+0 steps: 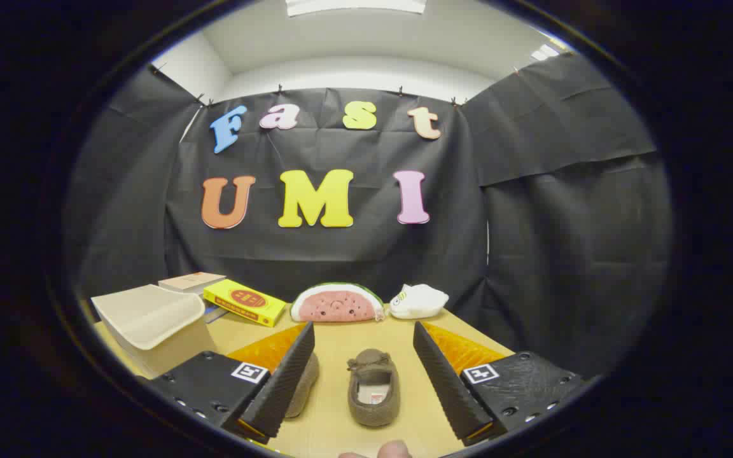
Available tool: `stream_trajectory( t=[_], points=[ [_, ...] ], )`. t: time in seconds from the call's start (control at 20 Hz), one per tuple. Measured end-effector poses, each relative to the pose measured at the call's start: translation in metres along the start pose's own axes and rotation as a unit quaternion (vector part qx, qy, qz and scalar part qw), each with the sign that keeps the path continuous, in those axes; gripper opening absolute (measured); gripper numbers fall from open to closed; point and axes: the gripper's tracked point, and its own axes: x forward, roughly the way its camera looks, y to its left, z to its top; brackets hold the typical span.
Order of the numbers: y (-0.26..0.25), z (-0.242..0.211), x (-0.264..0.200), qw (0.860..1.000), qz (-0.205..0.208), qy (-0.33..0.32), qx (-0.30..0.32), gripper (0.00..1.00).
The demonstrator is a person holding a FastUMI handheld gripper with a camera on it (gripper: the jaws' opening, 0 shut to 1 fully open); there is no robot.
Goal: Open the storage box then place both shoes into the box .Put the left shoe in first, then the right shoe, with the right side of both shoes facing outward in a uniform manner.
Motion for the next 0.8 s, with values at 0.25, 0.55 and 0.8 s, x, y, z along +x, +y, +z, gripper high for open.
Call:
stream_trajectory(
  t=[0.25, 0.55, 0.8],
  points=[
    [0.006, 0.0, 0.0, 1.0, 0.01, -0.001, 0.003, 0.95],
    [0.014, -0.003, 0.003, 1.0, 0.018, 0.004, -0.004, 0.95],
    [0.024, -0.005, 0.006, 0.999, 0.03, 0.008, -0.006, 0.95]
  ],
)
